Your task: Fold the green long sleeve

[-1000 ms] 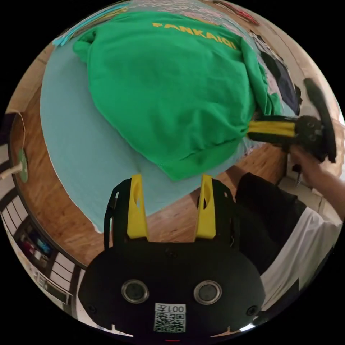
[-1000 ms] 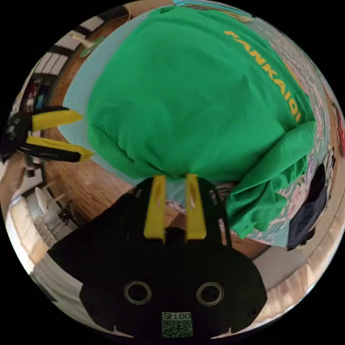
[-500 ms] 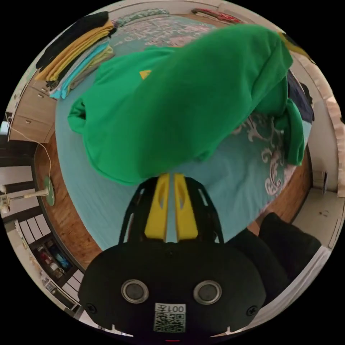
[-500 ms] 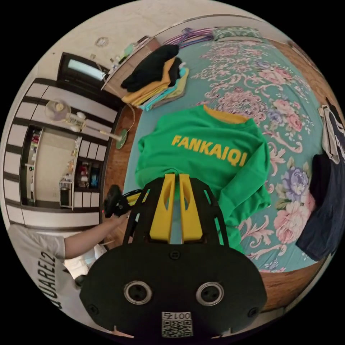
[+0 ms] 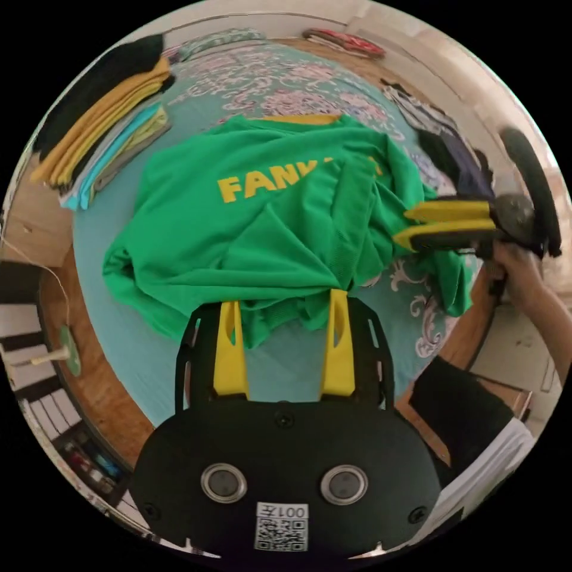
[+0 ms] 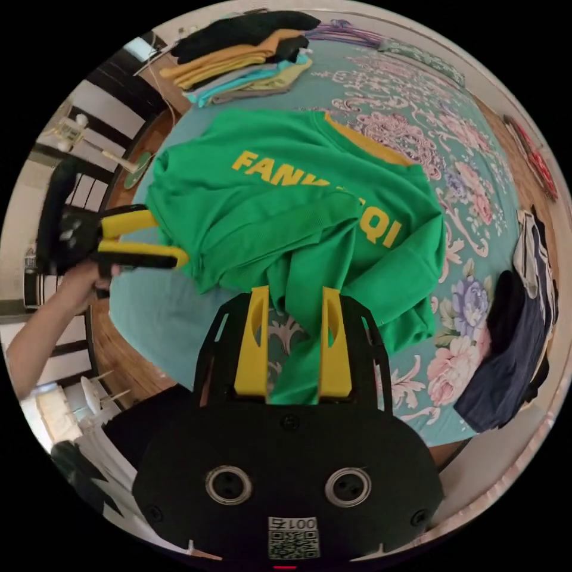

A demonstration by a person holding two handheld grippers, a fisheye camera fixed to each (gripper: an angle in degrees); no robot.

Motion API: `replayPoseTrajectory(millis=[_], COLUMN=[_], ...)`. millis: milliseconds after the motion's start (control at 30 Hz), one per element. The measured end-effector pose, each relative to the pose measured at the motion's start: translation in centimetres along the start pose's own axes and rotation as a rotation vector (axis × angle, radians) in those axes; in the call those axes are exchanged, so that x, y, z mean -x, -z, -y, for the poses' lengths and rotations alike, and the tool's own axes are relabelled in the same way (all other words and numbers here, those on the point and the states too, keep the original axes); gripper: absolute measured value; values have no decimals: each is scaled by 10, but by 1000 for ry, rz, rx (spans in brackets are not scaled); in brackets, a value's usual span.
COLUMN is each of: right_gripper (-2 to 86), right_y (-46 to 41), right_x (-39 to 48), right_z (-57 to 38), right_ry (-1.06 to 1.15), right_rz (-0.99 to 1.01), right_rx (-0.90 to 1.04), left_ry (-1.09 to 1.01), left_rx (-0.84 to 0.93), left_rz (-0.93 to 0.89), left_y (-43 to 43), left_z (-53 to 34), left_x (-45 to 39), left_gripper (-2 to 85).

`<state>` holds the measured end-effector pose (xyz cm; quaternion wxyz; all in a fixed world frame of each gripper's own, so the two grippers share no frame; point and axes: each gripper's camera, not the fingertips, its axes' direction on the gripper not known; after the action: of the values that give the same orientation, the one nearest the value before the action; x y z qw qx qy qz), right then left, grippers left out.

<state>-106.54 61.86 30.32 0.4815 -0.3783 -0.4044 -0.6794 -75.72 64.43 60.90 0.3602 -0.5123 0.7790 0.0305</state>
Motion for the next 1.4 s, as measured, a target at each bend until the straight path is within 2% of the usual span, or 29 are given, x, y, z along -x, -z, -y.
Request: replayPoseTrajectory(millis=[167,233,333,400,500,567,633,667,767,833,933,1000,1100,1200,1267,1400], right_gripper=[73,46,23,18,12,10,9,8,7,7,7,7,8,9,12,19], right_y=[-34,-31,-19,-1,40,81,118,147,232,291,368,386,362,276,189,106], right_x=[-36,-42,-56,-69,-93,-108,-116,-122,-131,-126,-111,-108,-114,-128,-126,-102], right_z=[33,39,40,29,1,-26,-45,-57,-79,-84,-93,-97,-100,-95,-100,-125], right_ry=[-206,-174,-122,-113,-115,-91,-81,-73,-45,18,175,240,258,167,125,142], right_rz=[-3,28,74,112,159,177,153,142,185,171,124,164,251,324,348,370], right_rx=[-23,-49,-38,-65,-98,-120,-137,-162,-312,-387,-378,-280,-61,121,290,408], left_ry=[-131,-155,-226,-197,-78,18,85,78,82,38,-52,-84,-53,12,92,190], left_rx=[57,75,69,49,-40,-142,-262,-329,-456,-455,-482,-433,-275,-50,113,244], left_rz=[337,403,395,310,37,-253,-428,-576,-765,-854,-927,-944,-974,-1013,-1077,-1107], left_y=[-40,-54,-62,-51,-5,41,79,103,150,172,204,207,170,89,15,-45], left_z=[16,18,15,11,-4,-20,-36,-45,-63,-67,-82,-95,-119,-145,-168,-200], left_x=[-55,-57,-42,-15,57,124,174,203,251,264,270,268,255,244,243,248], left_gripper=[167,156,76,48,37,27,16,8,-8,-12,-14,-15,-15,-15,-15,-16])
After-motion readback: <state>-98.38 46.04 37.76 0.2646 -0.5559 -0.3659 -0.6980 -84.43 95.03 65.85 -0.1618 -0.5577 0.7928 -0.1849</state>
